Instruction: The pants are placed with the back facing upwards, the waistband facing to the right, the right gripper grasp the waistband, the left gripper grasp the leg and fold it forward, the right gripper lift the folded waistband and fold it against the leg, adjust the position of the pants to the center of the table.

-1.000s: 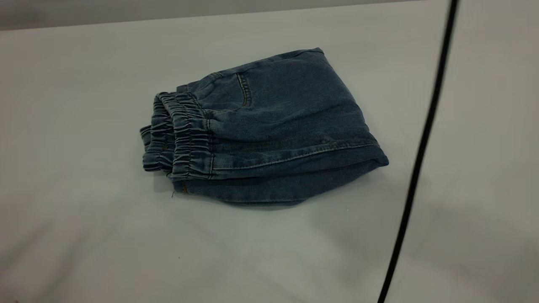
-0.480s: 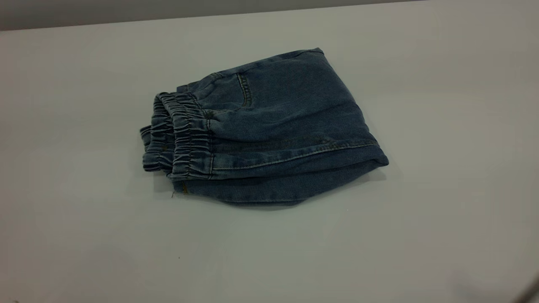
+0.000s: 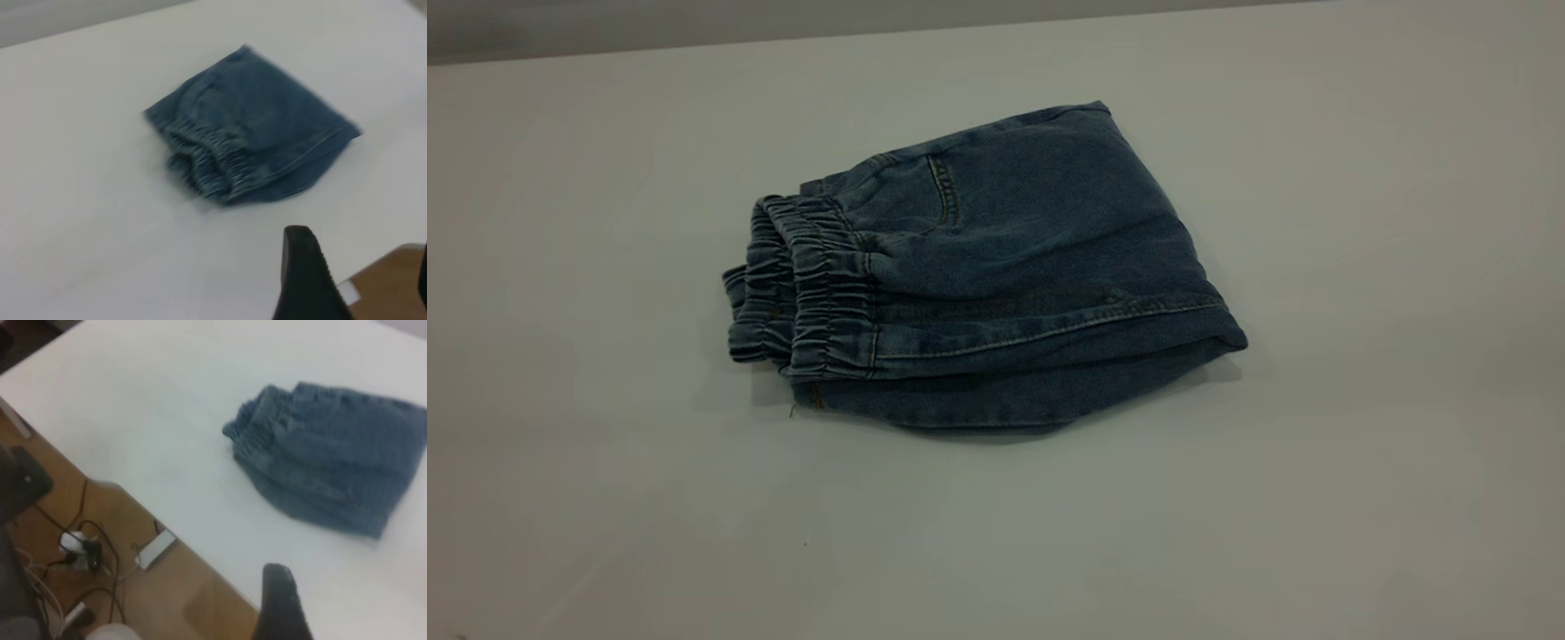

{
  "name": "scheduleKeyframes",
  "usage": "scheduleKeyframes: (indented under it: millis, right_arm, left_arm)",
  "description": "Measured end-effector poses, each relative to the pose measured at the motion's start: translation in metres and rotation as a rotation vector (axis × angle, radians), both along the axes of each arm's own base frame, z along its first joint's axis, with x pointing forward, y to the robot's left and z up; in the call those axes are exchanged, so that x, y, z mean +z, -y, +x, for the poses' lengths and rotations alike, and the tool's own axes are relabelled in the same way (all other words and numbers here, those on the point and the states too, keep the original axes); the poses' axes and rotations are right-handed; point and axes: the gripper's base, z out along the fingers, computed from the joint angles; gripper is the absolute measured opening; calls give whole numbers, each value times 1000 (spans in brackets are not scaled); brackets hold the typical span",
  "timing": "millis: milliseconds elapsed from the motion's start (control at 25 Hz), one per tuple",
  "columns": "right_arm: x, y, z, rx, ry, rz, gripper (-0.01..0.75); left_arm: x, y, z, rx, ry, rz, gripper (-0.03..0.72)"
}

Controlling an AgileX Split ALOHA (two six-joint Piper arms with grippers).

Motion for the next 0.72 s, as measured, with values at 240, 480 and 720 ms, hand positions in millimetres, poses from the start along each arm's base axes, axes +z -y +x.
scheduleKeyframes:
  millis: [240,480,720]
  right_arm:
    - [-61,3,6,-62,-58,-80,413]
    - [-94,4,11,-84,-112,-172,413]
    - [-93,4,12,-86,-106,-167,413]
  left_arm:
    - [-36,-5,-1,31,-32,41,372]
    - [-63,-2,4,31,-90,77,372]
    - [-73,4,15,42,-48,36,372]
